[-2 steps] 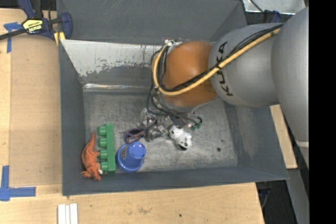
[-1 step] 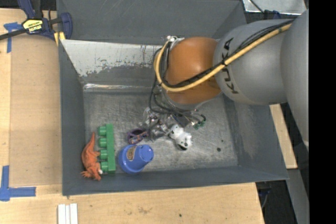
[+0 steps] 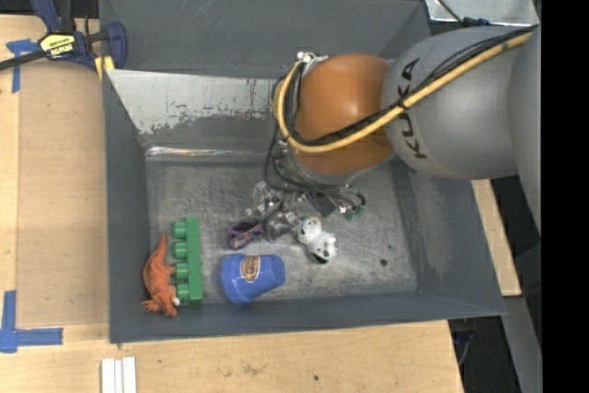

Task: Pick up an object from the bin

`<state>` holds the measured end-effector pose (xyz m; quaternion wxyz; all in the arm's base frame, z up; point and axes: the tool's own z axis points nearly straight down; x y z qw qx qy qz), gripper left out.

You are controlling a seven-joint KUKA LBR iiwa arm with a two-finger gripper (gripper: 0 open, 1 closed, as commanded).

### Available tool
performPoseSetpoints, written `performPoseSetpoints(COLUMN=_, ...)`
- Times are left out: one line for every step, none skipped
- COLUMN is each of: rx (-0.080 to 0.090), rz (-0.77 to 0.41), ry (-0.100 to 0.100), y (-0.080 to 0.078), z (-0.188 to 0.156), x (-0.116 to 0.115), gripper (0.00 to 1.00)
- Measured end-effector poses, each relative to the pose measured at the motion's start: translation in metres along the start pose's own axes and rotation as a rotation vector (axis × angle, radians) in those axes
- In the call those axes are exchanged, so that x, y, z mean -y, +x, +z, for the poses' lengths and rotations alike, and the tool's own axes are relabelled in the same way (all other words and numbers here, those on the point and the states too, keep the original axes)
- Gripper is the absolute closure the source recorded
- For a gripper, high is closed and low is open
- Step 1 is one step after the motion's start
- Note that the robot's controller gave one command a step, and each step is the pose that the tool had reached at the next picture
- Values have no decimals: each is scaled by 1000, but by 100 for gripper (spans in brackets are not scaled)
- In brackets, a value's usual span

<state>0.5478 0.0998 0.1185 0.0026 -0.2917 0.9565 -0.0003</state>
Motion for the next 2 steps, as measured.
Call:
performPoseSetpoints(rx=-2, rz=0, ry=-1, y=0, z=-12, x=0, gripper=100)
performPoseSetpoints(rx=-1, rz=1, ry=-1, y=0, z=-27, x=0, gripper=100)
